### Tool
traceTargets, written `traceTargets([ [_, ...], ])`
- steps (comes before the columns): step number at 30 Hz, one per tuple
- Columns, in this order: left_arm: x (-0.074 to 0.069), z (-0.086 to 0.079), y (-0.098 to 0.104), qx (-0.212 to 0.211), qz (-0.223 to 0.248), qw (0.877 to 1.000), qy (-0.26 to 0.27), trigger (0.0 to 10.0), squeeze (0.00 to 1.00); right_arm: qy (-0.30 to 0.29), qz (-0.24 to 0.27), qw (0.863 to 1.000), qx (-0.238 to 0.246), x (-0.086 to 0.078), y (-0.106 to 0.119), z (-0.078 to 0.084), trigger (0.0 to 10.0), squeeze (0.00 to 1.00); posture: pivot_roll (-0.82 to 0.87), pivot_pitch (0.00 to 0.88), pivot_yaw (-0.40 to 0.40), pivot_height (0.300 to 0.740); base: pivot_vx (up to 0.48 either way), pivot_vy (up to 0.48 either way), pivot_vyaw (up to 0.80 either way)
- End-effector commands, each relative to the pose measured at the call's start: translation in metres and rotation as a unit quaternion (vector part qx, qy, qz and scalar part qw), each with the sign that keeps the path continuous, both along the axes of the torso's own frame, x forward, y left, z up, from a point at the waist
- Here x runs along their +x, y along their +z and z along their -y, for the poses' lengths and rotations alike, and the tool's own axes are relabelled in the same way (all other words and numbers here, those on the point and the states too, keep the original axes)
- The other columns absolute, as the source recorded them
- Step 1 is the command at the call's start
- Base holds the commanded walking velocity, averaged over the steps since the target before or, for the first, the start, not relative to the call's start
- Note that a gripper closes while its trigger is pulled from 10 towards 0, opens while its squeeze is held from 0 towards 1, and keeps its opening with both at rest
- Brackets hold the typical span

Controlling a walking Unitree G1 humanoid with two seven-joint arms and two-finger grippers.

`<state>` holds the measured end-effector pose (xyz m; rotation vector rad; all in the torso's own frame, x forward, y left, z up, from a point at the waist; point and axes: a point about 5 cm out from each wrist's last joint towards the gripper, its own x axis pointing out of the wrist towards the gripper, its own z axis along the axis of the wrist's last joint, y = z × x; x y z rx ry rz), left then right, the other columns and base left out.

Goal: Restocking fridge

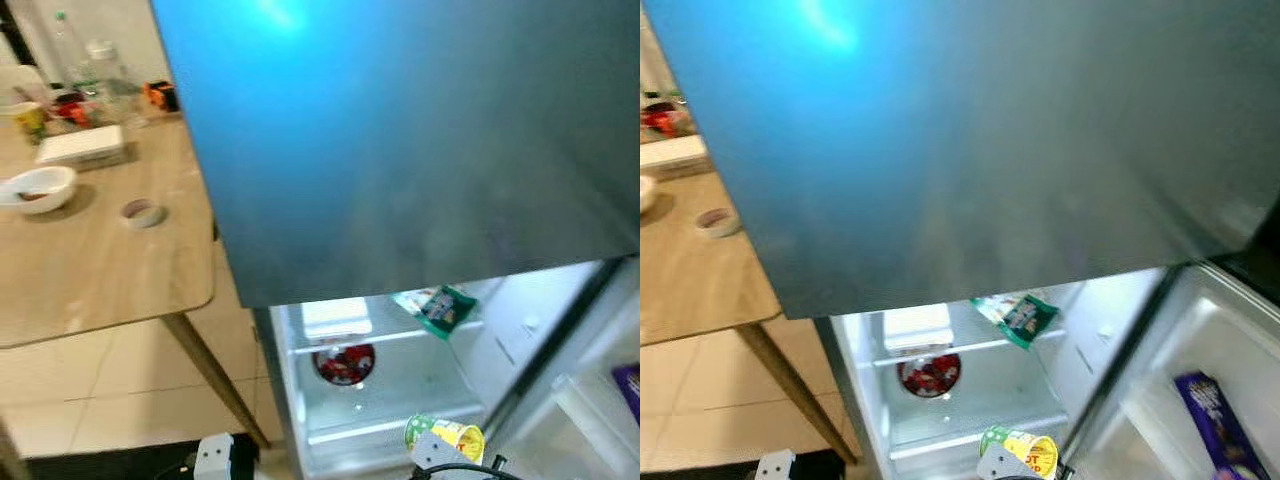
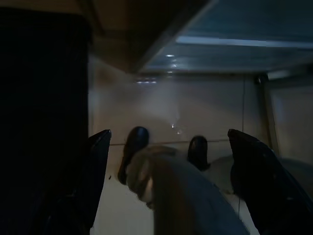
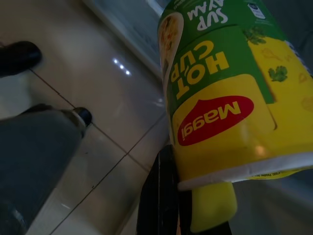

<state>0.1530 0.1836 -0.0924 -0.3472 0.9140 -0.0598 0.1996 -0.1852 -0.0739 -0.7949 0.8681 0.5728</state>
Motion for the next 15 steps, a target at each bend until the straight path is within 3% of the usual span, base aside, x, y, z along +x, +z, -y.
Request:
traceTargets([
  [1, -0.0017, 0.0024, -0.0009, -0.003, -0.003, 1.0, -0.005, 10.0, 0.0, -0.003, -0.001, 1.0, 0.007, -0.0004, 0.0, -0.0002, 10.0, 0.0, -0.08, 0.0, 0.002, 0.74, 0.0, 0.0, 0.8],
  [9, -0.0008, 0.0044, -0.0006, -0.006, -0.001, 1.0, -0.011, 10.0, 0.0, -0.003, 0.012, 1.0, 0.001, 0.0023, 0.0018, 0.0013, 10.0, 0.0, -0.08, 0.0, 0.001, 0.74, 0.0, 0.0, 0.8],
  [12, -0.0004, 0.0056, -0.0003, -0.008, 0.001, 1.0, -0.018, 10.0, 0.0, 0.0, 0.017, 0.999, -0.031, 0.0026, 0.0014, 0.0054, 10.0, 0.0, -0.08, 0.0, 0.001, 0.74, 0.0, 0.0, 0.0],
  [15, -0.0001, 0.0085, -0.0001, -0.014, 0.003, 0.999, -0.032, 10.0, 0.0, -0.008, 0.02, 0.999, -0.035, 0.0031, 0.0018, 0.0075, 10.0, 0.0, -0.08, 0.0, 0.001, 0.74, 0.0, -0.465, 0.0],
])
